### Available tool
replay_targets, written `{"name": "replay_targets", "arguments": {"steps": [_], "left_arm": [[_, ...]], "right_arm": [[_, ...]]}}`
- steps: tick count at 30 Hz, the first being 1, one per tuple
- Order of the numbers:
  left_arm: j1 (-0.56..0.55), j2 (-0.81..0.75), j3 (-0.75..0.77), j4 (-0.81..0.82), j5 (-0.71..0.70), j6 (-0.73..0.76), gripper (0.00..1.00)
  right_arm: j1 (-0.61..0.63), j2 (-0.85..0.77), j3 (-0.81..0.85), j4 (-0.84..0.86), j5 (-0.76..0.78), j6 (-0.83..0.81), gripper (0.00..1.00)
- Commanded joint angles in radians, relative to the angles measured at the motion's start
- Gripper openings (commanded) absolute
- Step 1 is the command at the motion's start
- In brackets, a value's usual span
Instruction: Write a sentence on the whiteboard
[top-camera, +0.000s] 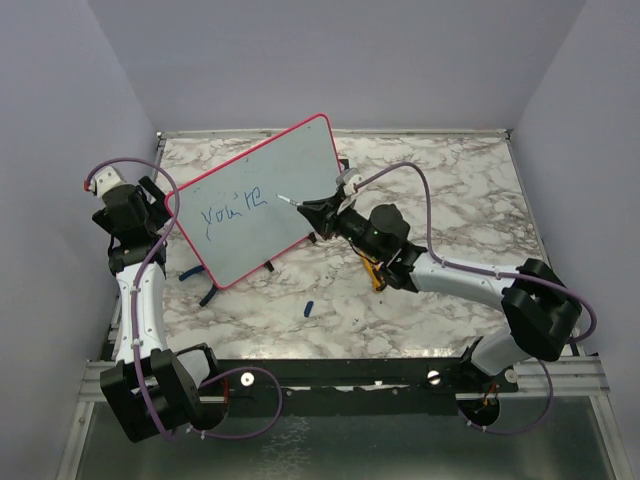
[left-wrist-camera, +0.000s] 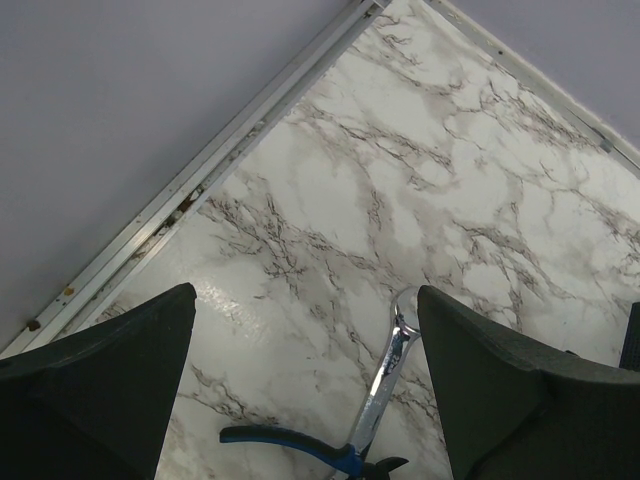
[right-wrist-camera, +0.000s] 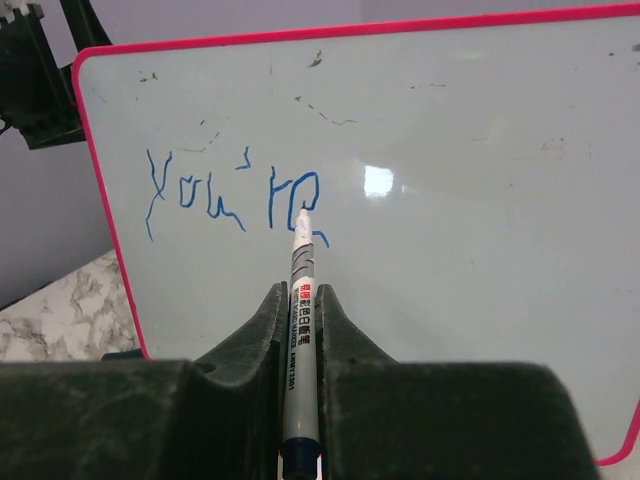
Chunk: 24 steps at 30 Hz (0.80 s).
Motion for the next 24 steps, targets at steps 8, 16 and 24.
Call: {"name": "replay_targets", "arguments": {"steps": [8,16,24], "left_arm": [[0.0,0.016,-0.007,0.014,0.023,0.012,0.92],[0.0,0.022,-0.005,0.015,0.032,0.011,0.92],[0.0,0.027,-0.001,0.014,0.036,0.011,0.92]], "right_arm": [[-0.112,0.034,0.052,-0.034,-0.132,0.015,0.0],[-0.125,0.118,0.121,-0.036,-0.166,0.021,0.0],[-0.133,0.172,0.143,-0.044,-0.149,0.03,0.0]]}}
